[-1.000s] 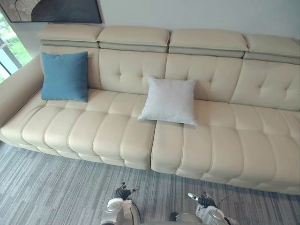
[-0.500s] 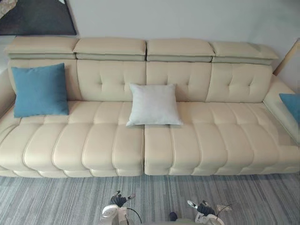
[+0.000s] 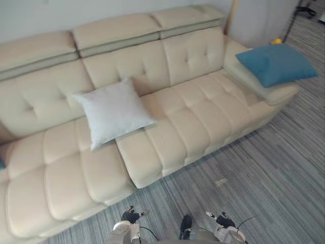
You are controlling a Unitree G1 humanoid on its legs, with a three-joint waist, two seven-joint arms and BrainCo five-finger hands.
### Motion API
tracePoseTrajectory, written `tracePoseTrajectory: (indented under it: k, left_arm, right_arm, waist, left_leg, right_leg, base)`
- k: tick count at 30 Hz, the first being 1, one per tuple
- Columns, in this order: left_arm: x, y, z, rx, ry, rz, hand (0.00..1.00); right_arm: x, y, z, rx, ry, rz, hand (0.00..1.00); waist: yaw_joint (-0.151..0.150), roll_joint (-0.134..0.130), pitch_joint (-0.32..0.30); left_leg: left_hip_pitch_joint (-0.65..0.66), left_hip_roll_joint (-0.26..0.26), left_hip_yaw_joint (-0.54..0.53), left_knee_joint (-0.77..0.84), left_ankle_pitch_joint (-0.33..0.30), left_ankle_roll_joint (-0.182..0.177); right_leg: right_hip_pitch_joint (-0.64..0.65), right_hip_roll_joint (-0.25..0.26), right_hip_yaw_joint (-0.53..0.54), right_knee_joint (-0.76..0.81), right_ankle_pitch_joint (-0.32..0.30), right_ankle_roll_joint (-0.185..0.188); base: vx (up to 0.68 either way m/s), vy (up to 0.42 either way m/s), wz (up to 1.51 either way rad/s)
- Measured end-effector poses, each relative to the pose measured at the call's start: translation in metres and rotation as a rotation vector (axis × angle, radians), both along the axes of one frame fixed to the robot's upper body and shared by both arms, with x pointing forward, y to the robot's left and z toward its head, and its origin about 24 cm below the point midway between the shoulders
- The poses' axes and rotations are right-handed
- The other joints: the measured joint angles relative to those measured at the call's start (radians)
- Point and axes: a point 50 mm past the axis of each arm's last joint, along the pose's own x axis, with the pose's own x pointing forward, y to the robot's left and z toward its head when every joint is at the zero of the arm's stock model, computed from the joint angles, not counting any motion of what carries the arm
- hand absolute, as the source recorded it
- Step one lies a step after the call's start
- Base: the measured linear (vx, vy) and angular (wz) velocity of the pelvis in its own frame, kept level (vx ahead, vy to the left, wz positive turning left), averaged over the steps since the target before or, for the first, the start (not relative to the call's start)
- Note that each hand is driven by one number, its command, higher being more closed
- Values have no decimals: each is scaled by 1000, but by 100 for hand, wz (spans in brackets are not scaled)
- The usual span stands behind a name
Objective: Pick up cushions and gather them together orderly.
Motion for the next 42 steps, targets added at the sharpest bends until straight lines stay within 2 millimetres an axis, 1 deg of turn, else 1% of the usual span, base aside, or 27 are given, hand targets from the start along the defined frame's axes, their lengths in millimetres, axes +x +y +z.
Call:
tracePoseTrajectory:
  k: [2, 3, 4, 6, 8, 11, 12, 13, 14, 15, 16, 17, 19, 20, 21, 24, 26, 27, 29, 30, 31, 33, 34, 36, 39, 41, 42]
  left_arm:
    - [-1, 2, 0, 1, 2, 5, 0]
    - [3, 3, 2, 1, -16, 10, 0]
    - [3, 8, 3, 16, -25, 10, 0]
    - [2, 10, 3, 20, -27, 14, 0]
    - [6, 7, 6, 15, -51, 17, 0]
    - [5, 8, 7, 14, -71, 34, 0]
    - [3, 10, 7, 5, -71, 77, 0]
    - [3, 10, 7, 4, -70, 82, 0]
    - [-1, 7, 5, -12, -62, 109, 0]
    - [5, 12, 9, -10, -99, 140, 0]
    - [6, 13, 9, -9, -98, 144, 0]
    - [0, 18, 7, -1, -75, 156, 0]
    - [-5, 24, 6, 14, -61, 155, 0]
    - [-4, 29, 7, 29, -61, 154, 0]
    - [-4, 29, 6, 28, -53, 157, 0]
    - [-4, 24, 5, 20, -41, 136, 0]
    - [1, 16, 6, 12, -48, 123, 0]
    - [3, 12, 6, 2, -49, 108, 0]
    - [5, 10, 6, 1, -47, 87, 0]
    - [3, 8, 4, 0, -34, 77, 0]
    - [2, 6, 2, -4, -19, 68, 0]
    - [2, -2, 1, -24, -14, 55, 0]
    - [2, -3, 1, -25, -14, 55, 0]
    - [9, -13, 5, -52, -47, 58, 0]
    - [18, -15, 10, -66, -99, 45, 0]
    - [20, -16, 12, -66, -115, 40, 0]
    - [22, -16, 13, -67, -129, 38, 0]
  right_arm:
    - [-4, -4, 0, -6, 5, -17, 0]
    - [-6, -5, -1, -10, 12, -18, 0]
    - [-11, -2, -2, -4, 22, -14, 0]
    - [-7, -3, 0, -14, 6, -8, 0]
    - [-3, -2, 1, -13, -2, -6, 0]
    - [5, 2, 2, -12, -12, 0, 0]
    - [7, 3, 3, -12, -18, 2, 0]
    - [7, 3, 3, -12, -18, 2, 0]
    - [4, 2, 2, -16, -12, 0, 0]
    - [7, 8, 2, -2, -21, 0, 0]
    - [5, 8, 2, 1, -17, -2, 0]
    - [1, 11, 2, 4, -19, 1, 0]
    - [-9, 12, 1, -3, -12, 14, 0]
    - [-12, 14, 0, 0, 0, 23, 0]
    - [-11, 12, 0, -3, -1, 25, 0]
    - [-5, 10, 2, -26, -6, 57, 0]
    - [3, 9, 4, -22, -24, 49, 0]
    - [6, 10, 3, -16, -22, 41, 0]
    - [5, 9, 2, -12, -15, 30, 0]
    - [3, 9, 1, -10, -4, 22, 0]
    - [0, -1, 1, -24, 6, -4, 0]
    - [-6, -8, 0, -31, 23, -49, 0]
    - [-7, -8, 0, -31, 24, -50, 0]
    - [-15, -7, -2, -33, 43, -46, 0]
    - [-11, -2, -1, -35, 36, -3, 0]
    - [-6, -1, 0, -33, 25, -1, 0]
    - [-3, -1, 1, -33, 16, -2, 0]
  waist:
    - [-8, 2, 23]
    - [-9, 1, 35]
    - [-2, -12, 56]
    - [0, -8, 60]
    - [8, -11, 69]
    - [16, -11, 71]
    - [30, -10, 71]
    - [32, -9, 70]
    - [61, 24, 54]
    - [86, -11, 73]
    - [87, -15, 74]
    - [86, -44, 42]
    - [81, -74, 16]
    - [66, -103, 23]
    - [66, -97, 26]
    - [62, -75, 36]
    - [47, -52, 31]
    - [43, -46, 33]
    - [29, -52, 34]
    - [16, -60, 34]
    - [0, -40, 34]
    - [0, -11, 37]
    - [0, -10, 38]
    - [-4, -16, 44]
    - [8, -22, 50]
    - [15, -20, 51]
    - [20, -19, 50]
  left_leg:
    - [-85, 57, -66, 262, 19, 6]
    - [-134, 78, -112, 393, 66, 56]
    - [-201, 86, -176, 546, 179, 102]
    - [-263, 38, -243, 626, 104, 59]
    - [-334, -57, -276, 524, 21, 42]
    - [-376, -144, -360, 163, 23, 29]
    - [-376, -157, -402, 7, 52, 32]
    - [-375, -155, -406, -7, 55, 35]
    - [-379, -114, -418, -63, 92, 54]
    - [-370, -128, -400, 6, 115, 70]
    - [-363, -128, -395, 22, 121, 79]
    - [-345, -142, -361, 28, 96, 79]
    - [-303, -175, -324, -27, 78, 85]
    - [-259, -198, -294, -34, 72, 96]
    - [-215, -202, -269, -36, 53, 99]
    - [-111, -189, -228, -89, 32, 101]
    - [-48, -150, -215, -149, 33, 99]
    - [-22, -118, -212, -177, 38, 90]
    - [-2, -108, -215, -200, 38, 90]
    - [14, -110, -221, -214, 38, 89]
    - [28, -92, -261, -213, 41, 70]
    - [19, -71, -312, -117, 78, 8]
    - [17, -70, -313, -107, 79, 5]
    - [-133, -43, -344, 288, 162, -47]
    - [-322, -19, -322, 575, 121, 5]
    - [-384, -23, -263, 484, 93, 26]
    - [-405, -48, -227, 325, 93, 29]
  right_leg:
    - [9, 20, 24, 43, -42, -23]
    - [21, 30, 32, 61, -56, -32]
    - [44, 43, 77, 82, -77, -44]
    - [53, 53, 132, 91, -90, -56]
    - [53, 71, 220, 68, -90, -54]
    - [74, 111, 310, -18, -88, -52]
    - [104, 138, 362, -85, -87, -52]
    - [108, 142, 365, -94, -88, -52]
    - [126, 187, 405, -91, -97, -29]
    - [78, 179, 426, 29, -99, -32]
    - [78, 179, 427, 53, -100, -32]
    - [64, 166, 451, 106, -138, -25]
    - [-7, 128, 454, 293, -213, 66]
    - [-87, 81, 410, 536, -245, 163]
    - [-124, 29, 353, 671, -241, 171]
    - [-130, -60, 247, 693, -263, 136]
    - [-127, -102, 129, 556, -276, 122]
    - [-131, -104, 62, 407, -242, 108]
    - [-136, -100, 66, 273, -179, 112]
    - [-137, -97, 94, 176, -101, 100]
    - [-108, -63, 93, 166, -43, 51]
    - [-90, -42, 107, 198, -101, 6]
    - [-87, -42, 107, 198, -103, 3]
    - [23, -42, 94, 154, -146, -12]
    - [161, -34, 79, 100, -199, -24]
    - [218, -30, 78, 57, -212, -11]
    - [255, -28, 80, 22, -221, 6]
  base:
    - [40, -127, -42]
    - [80, -127, -57]
    - [81, -110, -73]
    - [91, -38, -98]
    - [107, -4, -116]
    - [126, 48, -109]
    - [137, 70, -126]
    - [280, 102, -153]
    - [248, 114, -170]
    - [248, 114, -179]
    - [185, 133, -142]
    - [259, 134, -79]
    - [319, 142, -52]
    - [320, 100, -29]
    - [330, 99, -32]
    - [306, 55, -54]
    - [393, -98, -32]
    - [333, -137, -24]
    - [286, -188, -8]
    - [493, -341, -7]
    - [417, -285, -21]
    - [431, -302, -39]
    - [445, -301, -18]
    - [384, -222, 20]
    - [256, -112, 16]
    - [223, -42, -2]
    - [249, -12, -7]
